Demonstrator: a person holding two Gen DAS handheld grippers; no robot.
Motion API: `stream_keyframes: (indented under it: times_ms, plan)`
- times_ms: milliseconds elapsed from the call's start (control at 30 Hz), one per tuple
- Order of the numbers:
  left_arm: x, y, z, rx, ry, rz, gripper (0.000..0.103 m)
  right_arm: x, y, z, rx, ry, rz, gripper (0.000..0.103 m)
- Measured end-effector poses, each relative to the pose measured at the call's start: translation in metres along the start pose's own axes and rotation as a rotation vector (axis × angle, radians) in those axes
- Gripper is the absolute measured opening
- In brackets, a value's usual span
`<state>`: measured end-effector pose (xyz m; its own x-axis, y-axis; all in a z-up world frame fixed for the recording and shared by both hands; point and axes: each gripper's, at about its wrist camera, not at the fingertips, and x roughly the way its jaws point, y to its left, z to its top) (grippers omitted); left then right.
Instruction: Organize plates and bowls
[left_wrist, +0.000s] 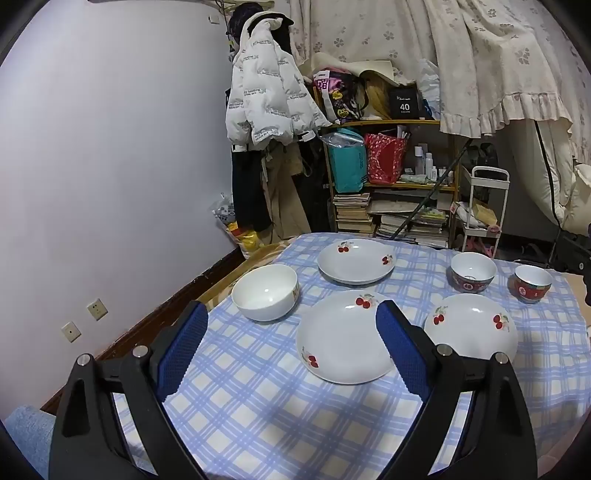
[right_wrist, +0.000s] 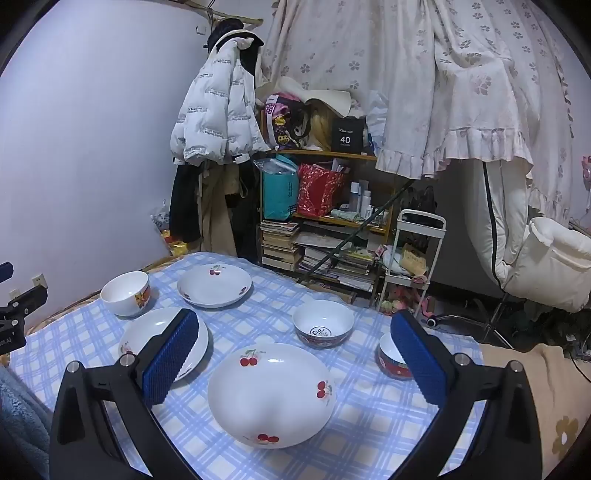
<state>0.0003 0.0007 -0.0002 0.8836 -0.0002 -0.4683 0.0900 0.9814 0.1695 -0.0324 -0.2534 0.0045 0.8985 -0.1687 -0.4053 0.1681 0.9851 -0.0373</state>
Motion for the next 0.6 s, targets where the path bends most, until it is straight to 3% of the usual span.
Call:
stream_keyframes:
  times_ms: [600]
  plan:
    - [0.0016, 0.0056, -0.0013, 0.013, -0.004, 0.0, 0.091, -0.0004, -0.0008, -0.0003, 0.008, -0.008, 0.002, 0.103]
